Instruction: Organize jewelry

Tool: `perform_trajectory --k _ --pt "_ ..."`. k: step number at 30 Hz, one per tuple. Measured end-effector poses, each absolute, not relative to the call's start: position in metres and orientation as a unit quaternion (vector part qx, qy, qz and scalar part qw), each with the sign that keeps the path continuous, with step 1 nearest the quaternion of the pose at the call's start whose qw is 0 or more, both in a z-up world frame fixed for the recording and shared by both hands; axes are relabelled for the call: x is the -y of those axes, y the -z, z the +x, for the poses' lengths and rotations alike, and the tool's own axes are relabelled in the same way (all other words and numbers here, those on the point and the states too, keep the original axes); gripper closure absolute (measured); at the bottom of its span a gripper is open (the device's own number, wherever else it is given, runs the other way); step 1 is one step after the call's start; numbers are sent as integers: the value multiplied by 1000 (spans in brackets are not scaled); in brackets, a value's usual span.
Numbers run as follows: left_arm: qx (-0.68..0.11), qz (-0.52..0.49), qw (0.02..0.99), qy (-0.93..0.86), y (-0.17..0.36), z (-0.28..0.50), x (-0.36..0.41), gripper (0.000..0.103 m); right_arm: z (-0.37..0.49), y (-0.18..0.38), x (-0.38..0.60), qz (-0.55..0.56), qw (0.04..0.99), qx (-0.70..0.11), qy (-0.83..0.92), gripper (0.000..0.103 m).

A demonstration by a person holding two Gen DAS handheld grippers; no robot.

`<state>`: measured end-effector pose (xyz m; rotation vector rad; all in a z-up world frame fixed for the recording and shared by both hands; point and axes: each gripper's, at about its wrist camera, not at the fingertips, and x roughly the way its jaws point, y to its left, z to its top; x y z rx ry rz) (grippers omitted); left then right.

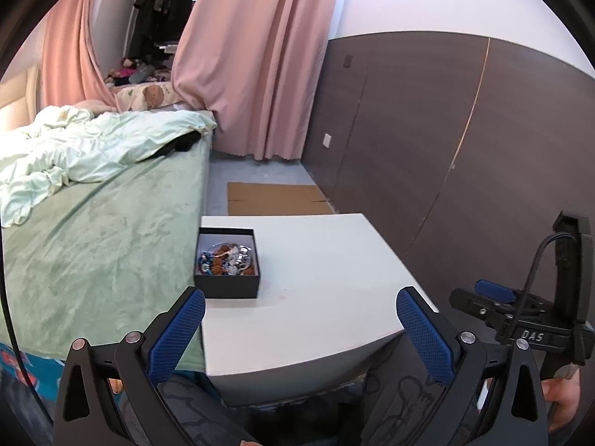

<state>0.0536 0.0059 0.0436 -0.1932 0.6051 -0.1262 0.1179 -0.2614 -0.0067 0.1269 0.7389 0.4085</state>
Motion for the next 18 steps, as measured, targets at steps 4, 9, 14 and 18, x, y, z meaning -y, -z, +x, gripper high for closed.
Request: perform_trajectory --k 4,9,14,18 --pt "-291 -91 951 52 -45 53 -3 0 117 7 262 66 912 -358 -192 9" --pt "-289 -99 951 55 -47 54 -1 0 111 4 265 66 916 -346 -191 9" --pt "-286 -82 953 53 -50 51 8 0 108 3 270 74 917 -341 -193 9" --pt "-284 -78 954 55 -51 48 14 0 103 1 274 78 918 -334 -197 9"
